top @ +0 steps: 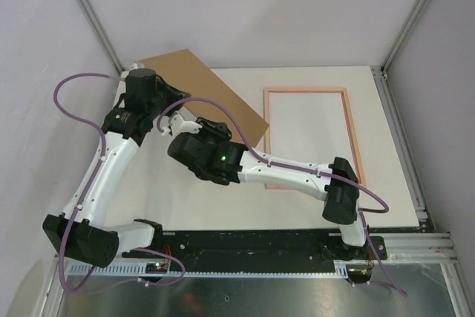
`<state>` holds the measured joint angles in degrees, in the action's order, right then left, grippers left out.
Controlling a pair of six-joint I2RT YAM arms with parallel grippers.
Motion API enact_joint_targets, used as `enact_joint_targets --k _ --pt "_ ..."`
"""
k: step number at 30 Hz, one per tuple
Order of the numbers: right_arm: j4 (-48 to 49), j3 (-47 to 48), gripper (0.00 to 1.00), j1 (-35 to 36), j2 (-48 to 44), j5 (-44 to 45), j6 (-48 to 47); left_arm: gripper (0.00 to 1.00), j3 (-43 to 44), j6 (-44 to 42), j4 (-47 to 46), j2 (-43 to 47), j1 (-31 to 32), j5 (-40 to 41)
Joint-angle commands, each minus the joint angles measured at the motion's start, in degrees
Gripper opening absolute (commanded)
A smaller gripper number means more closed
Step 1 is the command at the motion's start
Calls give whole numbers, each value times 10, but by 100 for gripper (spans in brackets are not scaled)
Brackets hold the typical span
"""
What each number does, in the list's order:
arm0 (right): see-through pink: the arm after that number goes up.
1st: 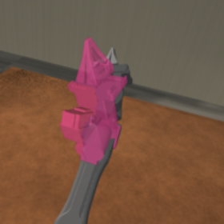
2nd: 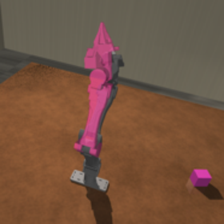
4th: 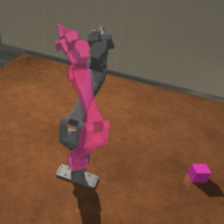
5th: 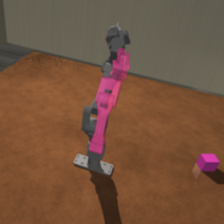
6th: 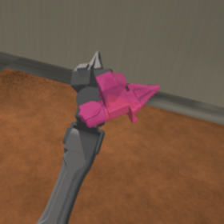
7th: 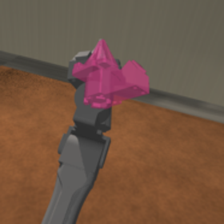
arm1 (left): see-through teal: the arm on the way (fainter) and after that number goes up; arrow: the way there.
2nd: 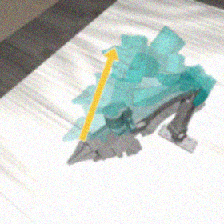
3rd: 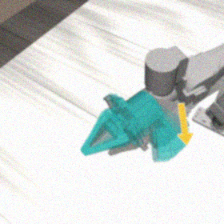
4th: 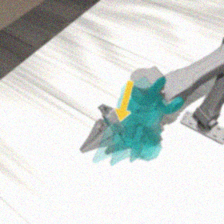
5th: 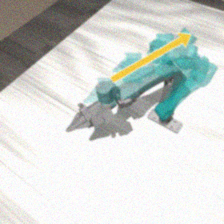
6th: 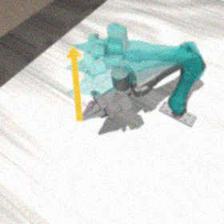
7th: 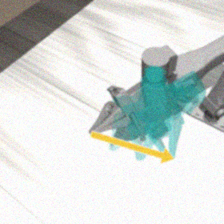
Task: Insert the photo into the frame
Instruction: Pass from the left arm to the right, then turn over the backboard.
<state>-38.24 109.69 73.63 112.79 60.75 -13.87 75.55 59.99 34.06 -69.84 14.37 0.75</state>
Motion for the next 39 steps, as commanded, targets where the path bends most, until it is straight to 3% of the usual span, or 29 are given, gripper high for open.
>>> enact_joint_targets --k 1,5,7,10,13,18,20,24,27,34,39 --pt "-17 33 41 -7 13 2 -3 0 35 15 -48 7 5 2" --pt "-25 39 38 -13 18 0 0 0 35 14 -48 8 5 2" --pt "-27 40 32 -17 19 0 2 0 34 13 -48 8 5 2" --pt "-30 47 10 -19 20 3 6 0 36 8 -47 6 5 1" --pt "-35 52 1 -19 22 10 11 2 43 -1 -49 1 5 -2" --pt "-45 48 0 -20 6 20 30 59 66 -35 -48 -9 5 -23" --pt "-51 44 0 -23 -10 19 42 76 83 -57 -48 -9 5 -29" --pt "-80 37 0 -37 -50 9 80 94 136 -106 -47 1 3 -37" --pt "-117 37 0 -56 -85 -3 121 99 169 -132 -48 19 -4 -35" --pt "-201 30 0 -124 -171 -71 241 99 191 -146 -47 45 -58 -68" --pt "-248 26 0 -203 -244 -91 319 90 149 -144 -49 8 -68 -99"
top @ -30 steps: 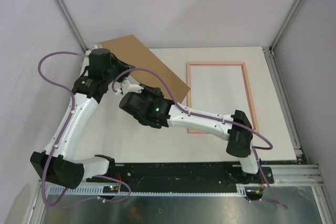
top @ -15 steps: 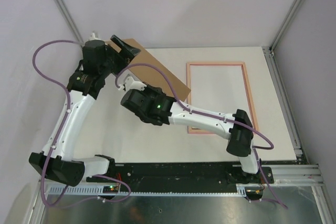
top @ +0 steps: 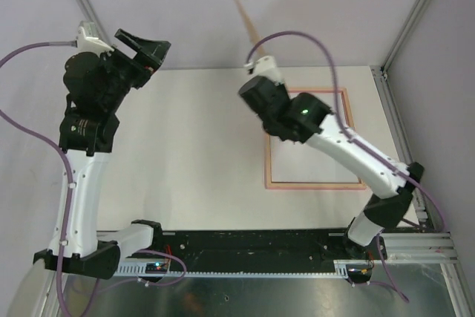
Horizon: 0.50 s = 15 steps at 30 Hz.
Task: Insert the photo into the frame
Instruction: Turn over the backboard.
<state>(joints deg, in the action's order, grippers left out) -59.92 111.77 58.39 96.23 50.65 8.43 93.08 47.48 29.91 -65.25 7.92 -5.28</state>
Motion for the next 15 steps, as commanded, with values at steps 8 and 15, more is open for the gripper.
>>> enact_joint_targets --k 8,15 --pt "-25 -53 0 -157 -194 -36 139 69 -68 -76 -7 -212 120 11" --pt "3 -113 0 -232 -251 -98 138 59 1 -116 3 -399 242 60"
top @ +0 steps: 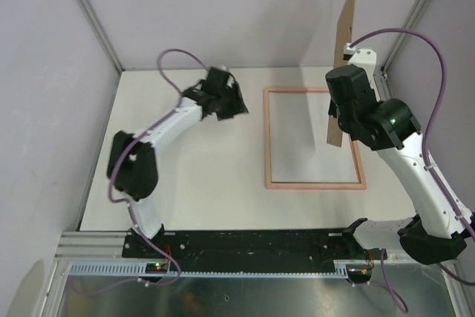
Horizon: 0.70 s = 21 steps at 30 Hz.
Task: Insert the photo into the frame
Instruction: Turn over the backboard.
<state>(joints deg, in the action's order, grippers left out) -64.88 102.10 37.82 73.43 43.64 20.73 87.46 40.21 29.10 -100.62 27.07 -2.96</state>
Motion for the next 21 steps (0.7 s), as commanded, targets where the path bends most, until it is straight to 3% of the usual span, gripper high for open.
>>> enact_joint_targets --k 1,10,21 --pt "56 -20 0 -32 -27 -33 14 58 75 -49 17 -72 62 43" --pt "70 -36 0 -74 -48 -81 2 57 201 -79 65 -226 114 70" --pt "78 -36 0 -91 -55 -111 -7 54 284 -102 86 -318 135 103"
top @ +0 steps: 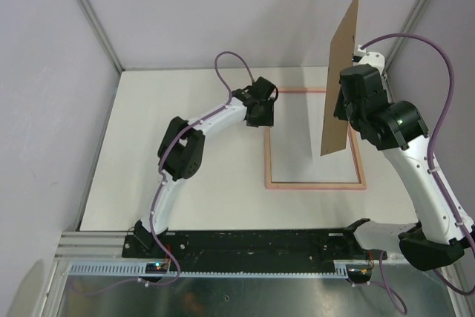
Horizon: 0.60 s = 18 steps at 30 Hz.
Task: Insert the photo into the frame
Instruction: Turn over the backboard, then move the frame body to the center of the board.
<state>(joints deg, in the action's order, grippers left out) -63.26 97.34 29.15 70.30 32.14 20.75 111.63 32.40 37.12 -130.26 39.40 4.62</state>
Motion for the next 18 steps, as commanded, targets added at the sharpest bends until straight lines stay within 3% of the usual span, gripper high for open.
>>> enact_joint_targets --k 1,7,11,18 --pt "62 12 0 -5 -24 2 -7 54 47 -25 6 -27 12 27" --pt "60 10 0 -8 -27 -2 -10 48 55 -21 6 -57 13 23" --pt "59 8 0 -11 -30 -5 -12 39 50 -18 6 -60 13 29" --pt "76 -4 0 -23 -31 -42 -13 9 -18 -22 5 -13 0 44"
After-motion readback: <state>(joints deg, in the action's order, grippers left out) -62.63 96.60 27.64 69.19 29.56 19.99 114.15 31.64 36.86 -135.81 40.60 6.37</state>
